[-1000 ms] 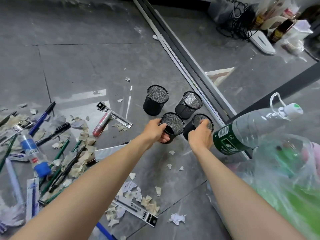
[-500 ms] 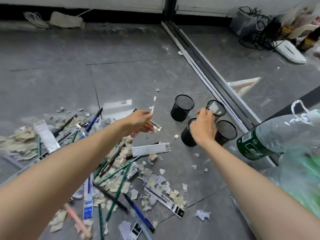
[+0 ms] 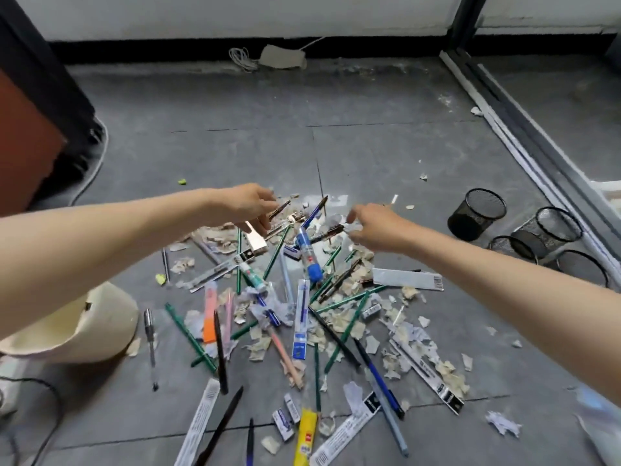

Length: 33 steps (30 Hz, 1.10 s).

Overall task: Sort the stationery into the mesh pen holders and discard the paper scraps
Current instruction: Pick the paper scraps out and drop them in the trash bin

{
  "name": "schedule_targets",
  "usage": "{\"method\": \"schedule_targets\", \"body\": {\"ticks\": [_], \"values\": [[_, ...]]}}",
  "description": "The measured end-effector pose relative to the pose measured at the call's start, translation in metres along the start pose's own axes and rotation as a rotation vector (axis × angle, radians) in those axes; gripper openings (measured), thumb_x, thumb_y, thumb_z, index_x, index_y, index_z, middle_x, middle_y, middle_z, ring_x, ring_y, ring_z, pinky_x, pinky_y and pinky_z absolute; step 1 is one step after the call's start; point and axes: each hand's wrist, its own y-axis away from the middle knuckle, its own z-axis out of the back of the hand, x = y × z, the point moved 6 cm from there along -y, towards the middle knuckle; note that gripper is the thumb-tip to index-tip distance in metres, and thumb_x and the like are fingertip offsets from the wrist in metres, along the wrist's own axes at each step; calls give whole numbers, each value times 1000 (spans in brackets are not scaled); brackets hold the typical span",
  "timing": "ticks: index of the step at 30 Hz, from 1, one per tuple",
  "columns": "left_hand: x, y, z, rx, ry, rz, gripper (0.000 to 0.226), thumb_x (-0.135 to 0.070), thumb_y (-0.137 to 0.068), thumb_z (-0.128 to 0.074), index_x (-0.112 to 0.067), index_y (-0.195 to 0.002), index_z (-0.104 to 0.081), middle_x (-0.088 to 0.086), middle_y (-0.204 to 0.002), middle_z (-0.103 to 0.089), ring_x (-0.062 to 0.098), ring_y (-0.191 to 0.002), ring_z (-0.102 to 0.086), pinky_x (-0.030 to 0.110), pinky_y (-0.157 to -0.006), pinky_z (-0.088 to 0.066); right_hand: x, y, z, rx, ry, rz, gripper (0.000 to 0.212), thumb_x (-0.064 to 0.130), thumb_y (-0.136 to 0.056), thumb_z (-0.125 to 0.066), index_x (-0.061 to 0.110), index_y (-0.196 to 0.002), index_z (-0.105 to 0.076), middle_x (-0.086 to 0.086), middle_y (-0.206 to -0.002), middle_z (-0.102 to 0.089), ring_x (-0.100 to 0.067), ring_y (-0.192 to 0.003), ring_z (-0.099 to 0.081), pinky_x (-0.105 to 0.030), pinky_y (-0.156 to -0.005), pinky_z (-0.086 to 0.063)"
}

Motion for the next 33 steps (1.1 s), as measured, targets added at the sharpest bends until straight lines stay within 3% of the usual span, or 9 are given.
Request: {"method": "schedule_targets", "body": {"ticks": [6, 11, 14, 19, 24, 29, 33], "values": [[25, 0, -27, -49, -31, -24, 28, -17, -101, -37, -2, -122, -50, 12, -91, -61, 19, -74, -60, 25, -58, -44, 46, 18, 1, 139, 254, 223, 36, 25, -94, -51, 11, -127, -51, -13, -125, -55, -27, -111, -53, -33, -92, -44], [54, -15, -61, 14, -205, -19, 34, -21, -100, -40, -5, -130, -48, 14, -121, -57, 27, -105, -59, 38, -88, -49, 41, 22, -3, 195, 319, 224, 42, 26, -97, -49, 13, -135, -41, -10, -134, -47, -24, -115, -50, -26, -86, -36], [69, -25, -75, 22, -311, -21, 38, -23, -99, -42, -7, -134, -46, 13, -136, -49, 27, -119, -51, 35, -99, -43, 28, 11, -22, 178, 276, 180, 46, 22, -95, -50, 13, -138, -36, -11, -138, -45, -26, -120, -48, -32, -96, -39], [91, -36, -109, 111, -433, -55, 39, -19, -96, -46, -10, -134, -45, 12, -136, -48, 25, -117, -51, 32, -97, -43, -4, 9, -81, 268, 230, 95, 58, 18, -92, -54, 20, -143, -26, -11, -138, -43, -27, -119, -51, -41, -99, -44], [99, -40, -143, 191, -504, -127, 41, -19, -93, -52, -13, -134, -46, 14, -129, -47, 28, -113, -51, 31, -94, -40, -24, 17, -132, 377, 255, 73, 57, 8, -88, -53, 21, -139, -31, -9, -123, -49, -25, -104, -56, -41, -85, -53], [96, -41, -155, 10, -509, -150, 46, -28, -89, -60, -14, -129, -42, 12, -123, -44, 28, -103, -53, 40, -88, -48, -29, 17, -155, 353, 296, 114, 38, 13, -88, -51, 10, -125, -41, -10, -120, -51, -28, -105, -55, -37, -78, -49], [88, -49, -154, -228, -529, -191, 47, -40, -85, -64, -12, -118, -45, 10, -115, -43, 25, -99, -46, 32, -80, -43, -30, 14, -169, 309, 338, 120, 29, 8, -89, -46, 9, -118, -43, -10, -106, -49, -30, -95, -56, -37, -67, -45]]}}
